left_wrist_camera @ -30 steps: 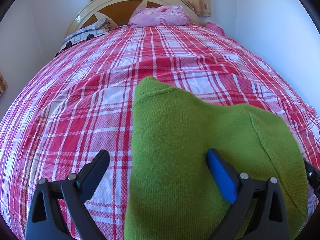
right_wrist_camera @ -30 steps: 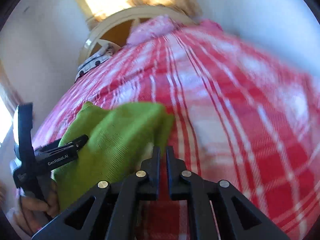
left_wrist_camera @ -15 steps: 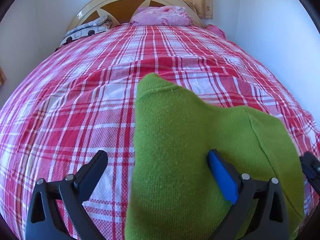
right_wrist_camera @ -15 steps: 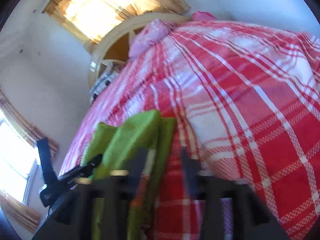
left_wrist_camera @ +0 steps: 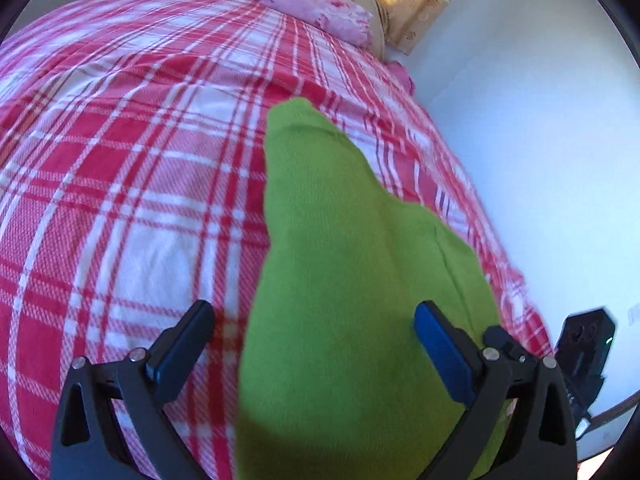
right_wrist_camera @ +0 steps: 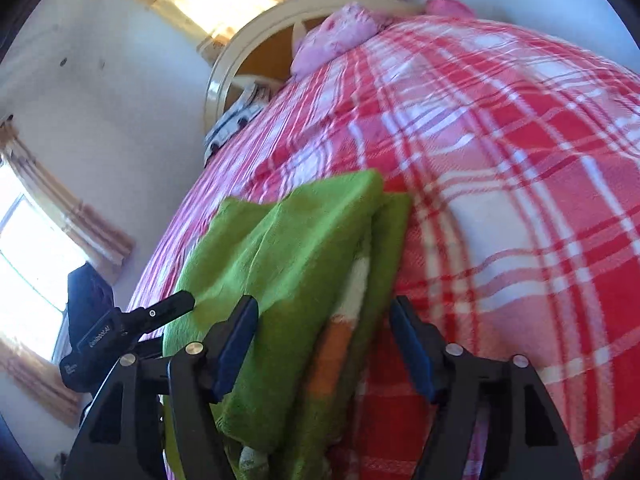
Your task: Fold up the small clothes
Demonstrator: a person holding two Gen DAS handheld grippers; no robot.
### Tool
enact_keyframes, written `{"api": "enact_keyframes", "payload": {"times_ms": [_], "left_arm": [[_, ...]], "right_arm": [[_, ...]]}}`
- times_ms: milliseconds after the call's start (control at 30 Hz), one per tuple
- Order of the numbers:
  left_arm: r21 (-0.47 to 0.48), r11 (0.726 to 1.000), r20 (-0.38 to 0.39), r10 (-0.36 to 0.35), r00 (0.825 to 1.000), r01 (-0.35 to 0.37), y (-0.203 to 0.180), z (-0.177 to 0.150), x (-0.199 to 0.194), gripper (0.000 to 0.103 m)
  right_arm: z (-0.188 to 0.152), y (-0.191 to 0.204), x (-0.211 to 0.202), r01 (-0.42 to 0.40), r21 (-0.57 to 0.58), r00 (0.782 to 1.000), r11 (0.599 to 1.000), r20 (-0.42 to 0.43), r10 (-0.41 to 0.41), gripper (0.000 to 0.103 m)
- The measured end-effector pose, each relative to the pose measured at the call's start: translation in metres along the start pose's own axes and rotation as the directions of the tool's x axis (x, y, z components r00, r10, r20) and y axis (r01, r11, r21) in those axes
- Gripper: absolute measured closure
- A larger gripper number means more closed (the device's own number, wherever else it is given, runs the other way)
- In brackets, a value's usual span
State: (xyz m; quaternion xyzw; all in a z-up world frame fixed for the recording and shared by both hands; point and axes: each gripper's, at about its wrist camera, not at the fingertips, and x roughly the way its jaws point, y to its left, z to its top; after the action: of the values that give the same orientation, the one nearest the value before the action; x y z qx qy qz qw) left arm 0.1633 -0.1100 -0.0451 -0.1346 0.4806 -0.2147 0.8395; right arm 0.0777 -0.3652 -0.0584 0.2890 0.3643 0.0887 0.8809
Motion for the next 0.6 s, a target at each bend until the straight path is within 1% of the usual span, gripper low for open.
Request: {"api": "enact_keyframes", "payload": {"times_ms": [67,133,233,300,367,400,433,500,600], "left_arm": [[0.063,0.996,-0.02,0.066,0.998,-0.065,-0.014,0.001,0.007,0.0],[0.077,0.994,-0.039,0.084,0.996,-0.08,-0.017,0.004,0.012,0.0],[0.052,0.995,-0.038,0.088,0.995,-0.086,-0.016,0.008,0.017,0.0],[0.069,0.992,-0.025,0.105,0.994,-0.103,-0.018,0.005,0.016,0.0],[0.085,0.99,-0.013,0.117,0.993,-0.116,-0.02,0.002,0.017,0.0],[0.084,0.99,-0.011,0.119,0.993,-0.118,-0.02,0.002,0.018,0.0],[0.082,0.989,-0.01,0.121,0.993,-0.12,-0.02,0.002,0.018,0.0],[0.087,0.988,-0.006,0.132,0.991,-0.131,-0.021,0.002,0.02,0.0],[0.091,0.986,0.004,0.142,0.99,-0.141,-0.022,0.002,0.021,0.0]], "right_arm": [[-0.001,0.005,0.003,0.032,-0.036,0.999,0.999,-0.014,-0.032,0.031],[-0.002,0.006,0.003,0.043,-0.04,0.999,0.998,-0.008,-0.044,0.031],[0.0,-0.006,-0.005,0.041,0.025,0.999,0.999,0.029,-0.041,0.031],[0.003,-0.011,-0.005,0.025,0.052,0.999,0.998,0.027,-0.026,0.031],[0.003,-0.006,0.001,0.045,0.02,0.999,0.999,0.011,-0.045,0.028],[0.003,0.0,0.005,0.057,-0.016,0.998,0.998,-0.004,-0.057,0.025],[0.003,0.007,0.009,0.067,-0.053,0.998,0.996,-0.019,-0.068,0.024],[0.001,0.013,0.015,0.055,-0.09,0.997,0.994,-0.045,-0.06,0.023],[0.0,0.014,0.016,0.053,-0.098,0.997,0.994,-0.051,-0.058,0.023]]}}
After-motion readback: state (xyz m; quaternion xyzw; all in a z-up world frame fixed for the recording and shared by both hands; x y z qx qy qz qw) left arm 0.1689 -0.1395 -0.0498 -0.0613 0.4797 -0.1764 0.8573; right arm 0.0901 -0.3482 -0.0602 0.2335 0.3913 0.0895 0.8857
